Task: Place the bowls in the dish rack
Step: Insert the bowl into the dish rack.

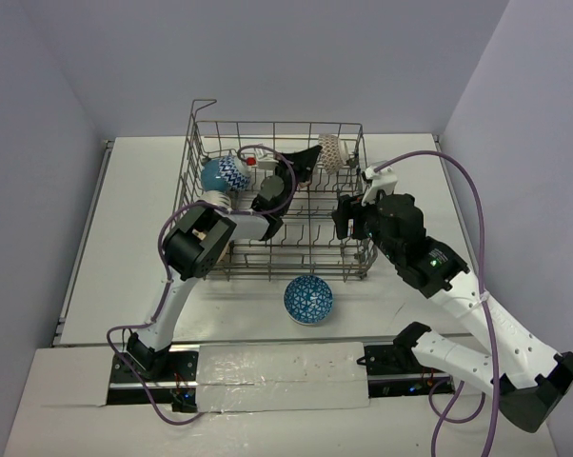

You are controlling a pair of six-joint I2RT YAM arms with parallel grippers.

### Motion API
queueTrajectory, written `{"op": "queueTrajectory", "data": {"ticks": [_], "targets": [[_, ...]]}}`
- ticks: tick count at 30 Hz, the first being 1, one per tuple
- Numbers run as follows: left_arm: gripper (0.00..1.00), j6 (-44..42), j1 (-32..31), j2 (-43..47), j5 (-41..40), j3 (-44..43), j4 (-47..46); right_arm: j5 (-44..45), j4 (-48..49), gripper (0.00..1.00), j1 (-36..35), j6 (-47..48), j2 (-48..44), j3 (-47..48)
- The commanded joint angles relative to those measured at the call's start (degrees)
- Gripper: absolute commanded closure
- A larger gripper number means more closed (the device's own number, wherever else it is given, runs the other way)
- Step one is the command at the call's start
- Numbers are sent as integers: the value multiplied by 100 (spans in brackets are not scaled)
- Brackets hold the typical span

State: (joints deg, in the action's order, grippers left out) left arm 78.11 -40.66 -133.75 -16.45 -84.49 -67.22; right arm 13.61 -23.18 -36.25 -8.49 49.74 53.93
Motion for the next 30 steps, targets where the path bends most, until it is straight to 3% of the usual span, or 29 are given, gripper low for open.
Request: {"op": "queueTrajectory", "data": {"ticks": [1,7,12,21,22,26,30], "targets": [[99,12,-29,402,-16,231,-239,2,200,23,-58,58,-16,118],[90,38,-47,640,-96,407,261,19,208,22,-58,49,-95,91],[72,134,-47,605,159,152,910,37,200,22,-58,49,-183,74],[65,109,-38,763,107,214,1475,19,217,22,-58,41,-254,30],[62,91,-38,780,115,187,1623,19,226,22,-58,49,-254,21],[26,99,-38,807,177,64,1922,19,235,22,-58,49,-280,3],[18,91,-38,860,203,64,2090,2,252,22,-58,49,-298,-6]]}}
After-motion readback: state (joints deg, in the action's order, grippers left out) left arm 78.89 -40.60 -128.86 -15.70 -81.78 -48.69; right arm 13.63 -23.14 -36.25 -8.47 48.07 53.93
